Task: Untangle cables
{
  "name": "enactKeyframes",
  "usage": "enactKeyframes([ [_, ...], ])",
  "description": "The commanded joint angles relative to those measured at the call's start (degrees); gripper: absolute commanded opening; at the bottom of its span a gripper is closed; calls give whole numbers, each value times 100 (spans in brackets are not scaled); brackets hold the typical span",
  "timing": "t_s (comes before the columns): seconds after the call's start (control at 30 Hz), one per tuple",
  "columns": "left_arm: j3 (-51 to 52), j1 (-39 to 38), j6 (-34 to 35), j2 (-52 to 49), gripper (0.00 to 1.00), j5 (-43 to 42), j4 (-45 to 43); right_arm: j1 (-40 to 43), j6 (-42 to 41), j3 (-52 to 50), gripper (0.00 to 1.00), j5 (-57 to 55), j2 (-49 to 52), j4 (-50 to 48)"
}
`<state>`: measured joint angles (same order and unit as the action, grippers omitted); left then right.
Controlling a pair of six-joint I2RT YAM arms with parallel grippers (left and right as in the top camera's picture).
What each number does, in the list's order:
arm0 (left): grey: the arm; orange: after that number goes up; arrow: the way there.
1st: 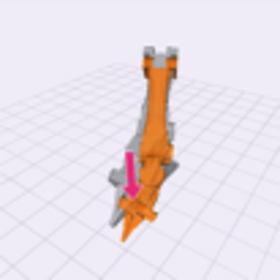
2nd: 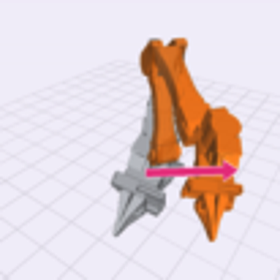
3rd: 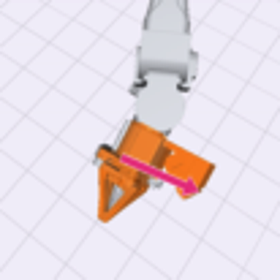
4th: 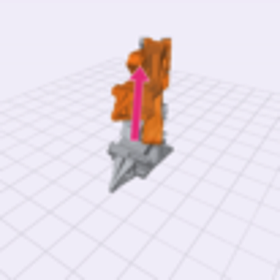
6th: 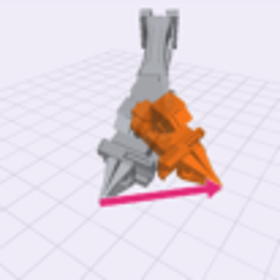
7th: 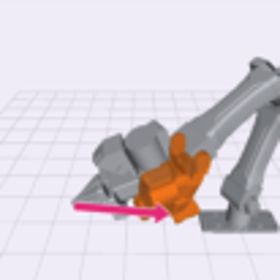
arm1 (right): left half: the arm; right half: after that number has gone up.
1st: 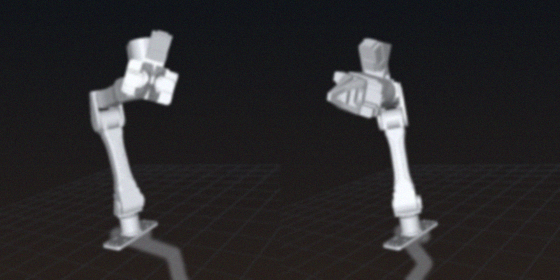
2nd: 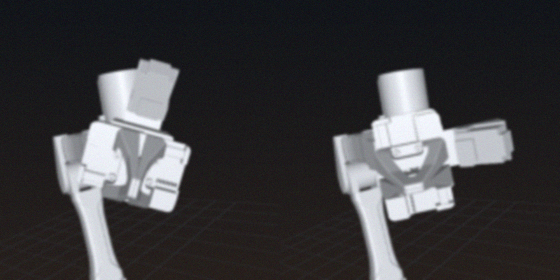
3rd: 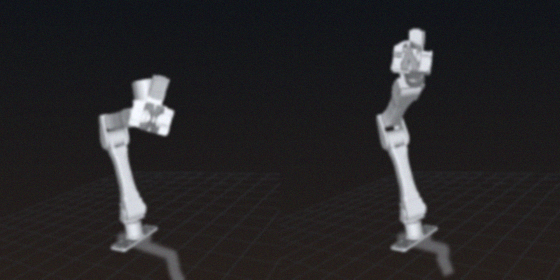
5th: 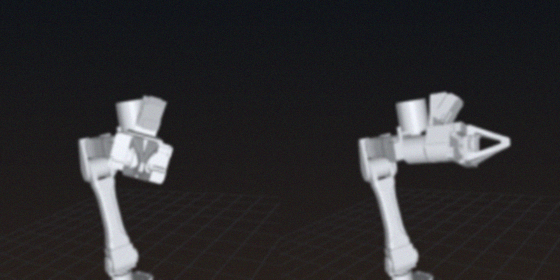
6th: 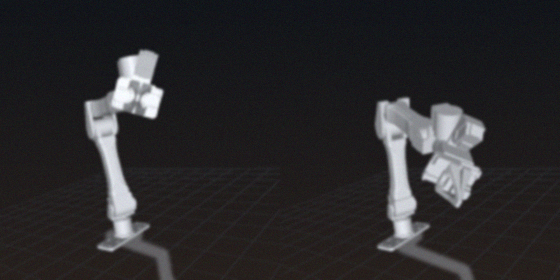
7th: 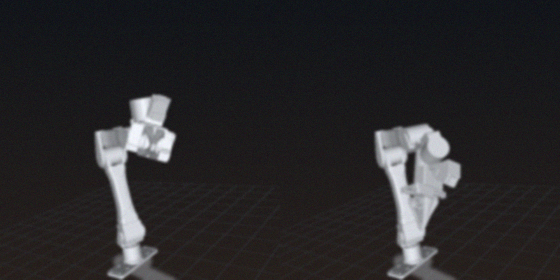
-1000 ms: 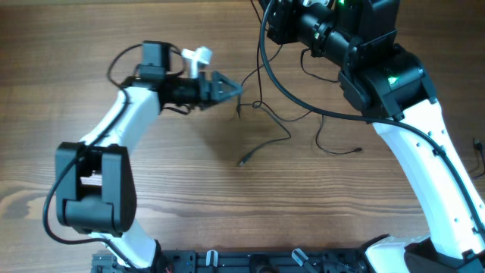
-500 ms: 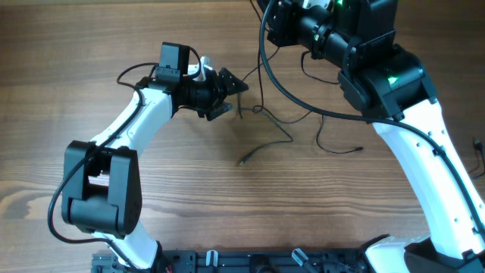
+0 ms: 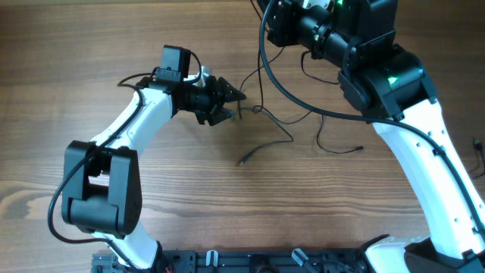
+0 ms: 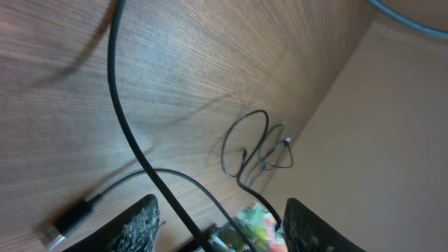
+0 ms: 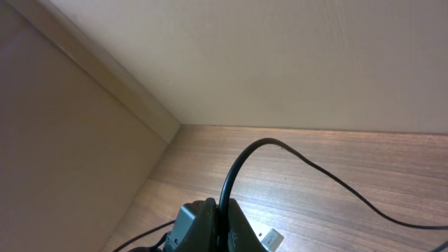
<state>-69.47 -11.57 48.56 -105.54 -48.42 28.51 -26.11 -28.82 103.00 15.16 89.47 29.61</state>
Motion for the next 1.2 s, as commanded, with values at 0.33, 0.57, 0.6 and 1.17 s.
enactKeyframes([
  [0.33, -7, -234, 1368, 0, 54, -516, 431, -28, 13, 42, 5, -74, 44, -44],
  [0.57, -7, -468, 1644, 0, 52, -507, 385, -28, 13, 42, 5, -72, 44, -42],
  [0.6, -7, -474, 1644, 0, 52, -505, 358, -28, 13, 42, 5, -72, 44, -39],
  [1.17, -7, -466, 2076, 0, 4, 2922, -140, -28, 9, 42, 4, -68, 44, 26],
])
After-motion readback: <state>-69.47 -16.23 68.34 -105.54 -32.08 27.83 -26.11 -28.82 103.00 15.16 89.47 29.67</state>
